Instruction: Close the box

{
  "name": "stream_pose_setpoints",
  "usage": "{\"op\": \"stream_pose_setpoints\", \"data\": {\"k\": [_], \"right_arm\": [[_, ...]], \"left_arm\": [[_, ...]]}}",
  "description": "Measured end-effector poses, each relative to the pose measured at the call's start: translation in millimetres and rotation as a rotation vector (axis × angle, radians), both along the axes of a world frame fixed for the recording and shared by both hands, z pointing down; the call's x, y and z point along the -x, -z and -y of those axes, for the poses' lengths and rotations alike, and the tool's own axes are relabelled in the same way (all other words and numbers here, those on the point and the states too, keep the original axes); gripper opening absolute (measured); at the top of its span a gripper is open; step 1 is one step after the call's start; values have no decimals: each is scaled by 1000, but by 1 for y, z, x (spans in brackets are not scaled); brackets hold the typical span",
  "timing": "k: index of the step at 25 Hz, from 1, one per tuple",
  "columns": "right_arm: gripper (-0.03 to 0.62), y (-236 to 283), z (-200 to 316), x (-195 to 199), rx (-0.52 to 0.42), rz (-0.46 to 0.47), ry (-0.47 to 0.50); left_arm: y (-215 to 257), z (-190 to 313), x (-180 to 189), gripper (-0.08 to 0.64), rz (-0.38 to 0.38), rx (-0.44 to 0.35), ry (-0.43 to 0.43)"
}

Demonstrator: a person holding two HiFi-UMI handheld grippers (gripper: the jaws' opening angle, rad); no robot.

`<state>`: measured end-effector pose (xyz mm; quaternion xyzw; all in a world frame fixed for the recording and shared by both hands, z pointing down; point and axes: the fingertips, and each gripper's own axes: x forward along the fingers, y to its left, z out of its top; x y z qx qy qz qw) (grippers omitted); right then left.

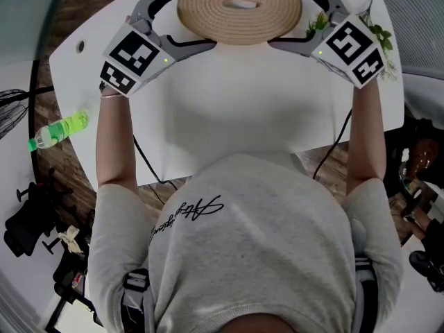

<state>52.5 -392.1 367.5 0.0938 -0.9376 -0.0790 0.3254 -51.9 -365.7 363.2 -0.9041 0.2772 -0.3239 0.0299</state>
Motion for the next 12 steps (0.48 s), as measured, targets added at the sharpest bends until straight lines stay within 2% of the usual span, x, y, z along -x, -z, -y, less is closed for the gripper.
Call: {"op": "stream_pose_setpoints", "data": {"k": [12], "right_arm": [[574,-13,8,0,29,-29,-3]], "left_arm": [[-10,7,0,528,15,24,5]]}}
